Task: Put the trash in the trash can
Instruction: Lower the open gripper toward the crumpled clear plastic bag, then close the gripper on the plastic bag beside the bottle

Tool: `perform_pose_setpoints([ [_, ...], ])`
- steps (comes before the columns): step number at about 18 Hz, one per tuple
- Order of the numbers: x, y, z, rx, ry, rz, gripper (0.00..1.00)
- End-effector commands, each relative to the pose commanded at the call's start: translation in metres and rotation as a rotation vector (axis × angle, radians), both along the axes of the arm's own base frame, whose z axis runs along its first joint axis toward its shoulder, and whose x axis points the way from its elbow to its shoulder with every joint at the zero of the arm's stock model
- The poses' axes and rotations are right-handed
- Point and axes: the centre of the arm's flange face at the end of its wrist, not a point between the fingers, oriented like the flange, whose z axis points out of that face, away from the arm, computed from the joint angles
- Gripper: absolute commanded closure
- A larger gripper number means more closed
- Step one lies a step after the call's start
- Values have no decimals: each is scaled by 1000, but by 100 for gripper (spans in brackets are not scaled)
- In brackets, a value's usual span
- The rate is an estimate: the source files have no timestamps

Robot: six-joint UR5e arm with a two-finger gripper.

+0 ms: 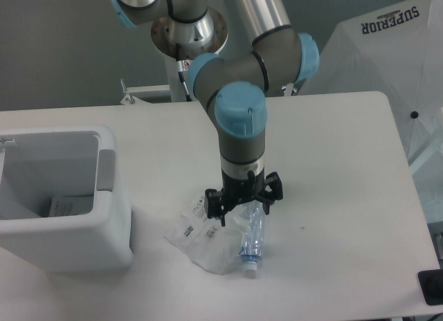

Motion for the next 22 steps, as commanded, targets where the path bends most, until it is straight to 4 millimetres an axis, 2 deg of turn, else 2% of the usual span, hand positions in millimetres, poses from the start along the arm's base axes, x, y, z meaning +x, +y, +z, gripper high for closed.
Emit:
perform_pose_setpoints([
  [10,3,5,-31,-38,-34,51,0],
  [14,10,9,-40,-51,-36,38,0],
  [22,15,10,-40,-58,-33,27,0],
])
